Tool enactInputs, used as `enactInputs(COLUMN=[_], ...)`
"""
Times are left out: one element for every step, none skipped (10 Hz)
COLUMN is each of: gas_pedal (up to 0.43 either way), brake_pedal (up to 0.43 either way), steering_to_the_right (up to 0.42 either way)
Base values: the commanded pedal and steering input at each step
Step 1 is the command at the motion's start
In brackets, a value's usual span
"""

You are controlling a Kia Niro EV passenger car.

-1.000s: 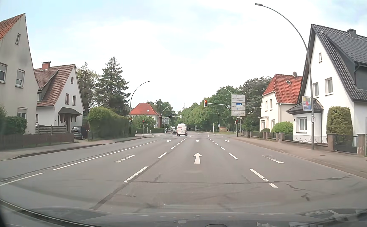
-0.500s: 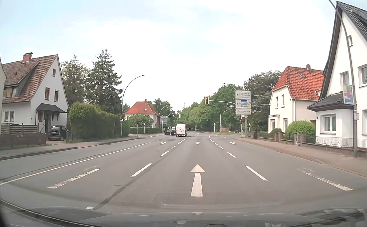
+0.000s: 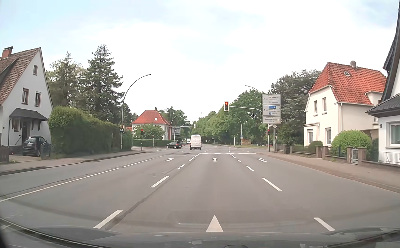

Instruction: Follow the waypoints while adhering to traffic rules and regulations

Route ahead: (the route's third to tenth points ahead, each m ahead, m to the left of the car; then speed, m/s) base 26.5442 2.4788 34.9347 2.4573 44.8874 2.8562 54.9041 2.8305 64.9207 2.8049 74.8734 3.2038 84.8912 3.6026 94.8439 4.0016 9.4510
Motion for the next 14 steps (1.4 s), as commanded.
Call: enactInputs(gas_pedal=[0.0,0.0,0.0,0.0,0.0,0.0,0.0,0.0,0.0,0.0,0.0,0.0,0.0,0.0], brake_pedal=[0.043,0.037,0.037,0.03,0.03,0.024,0.012,0.0,0.0,0.0,0.0,0.0,0.0,0.0], steering_to_the_right=[0.003,0.003,0.003,0.003,0.002,0.002,0.002,0.002,0.002,0.002,0.002,0.002,0.002,0.002])
